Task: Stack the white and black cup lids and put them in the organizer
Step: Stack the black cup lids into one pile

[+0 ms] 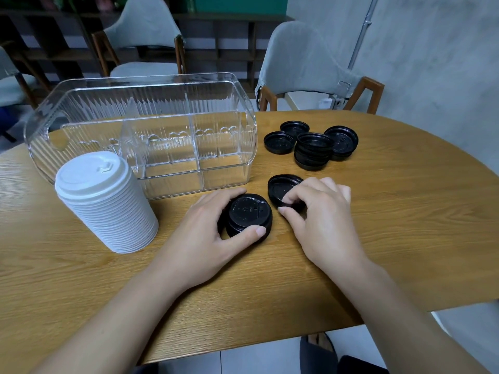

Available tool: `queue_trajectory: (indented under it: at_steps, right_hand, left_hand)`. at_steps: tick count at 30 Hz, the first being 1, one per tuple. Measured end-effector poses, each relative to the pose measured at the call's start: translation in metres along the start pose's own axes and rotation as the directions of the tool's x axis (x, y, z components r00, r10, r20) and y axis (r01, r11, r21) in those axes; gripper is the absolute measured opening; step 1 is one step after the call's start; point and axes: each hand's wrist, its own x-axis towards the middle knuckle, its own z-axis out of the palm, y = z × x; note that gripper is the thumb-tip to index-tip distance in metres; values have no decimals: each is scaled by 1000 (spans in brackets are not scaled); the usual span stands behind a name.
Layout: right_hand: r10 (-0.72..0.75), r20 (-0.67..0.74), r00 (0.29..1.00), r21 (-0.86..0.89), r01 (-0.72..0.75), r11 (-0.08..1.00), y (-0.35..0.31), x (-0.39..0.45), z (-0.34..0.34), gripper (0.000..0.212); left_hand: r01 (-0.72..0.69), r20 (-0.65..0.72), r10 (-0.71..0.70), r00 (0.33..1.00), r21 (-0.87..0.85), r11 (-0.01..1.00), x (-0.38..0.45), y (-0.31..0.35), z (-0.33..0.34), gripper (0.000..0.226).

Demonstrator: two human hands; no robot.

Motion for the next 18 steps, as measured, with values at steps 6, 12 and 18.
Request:
queue_trajectory:
  at_steps: [6, 12, 18]
  right_hand:
    - [67, -40, 997, 136, -62, 989, 1, 1, -7, 19]
    - [130, -33, 991, 423, -104, 900, -11, 0, -24, 5]
    - [203, 81, 976, 770, -191, 609, -28, 0, -35, 18]
  left_hand:
    - [6, -20, -6, 1000, -9, 1000, 0, 1, -1, 77]
    - [1, -19, -2, 1000, -14, 1000, 0, 0, 0, 78]
    - [-10, -45, 6, 999, -93, 996, -1, 2, -1, 88]
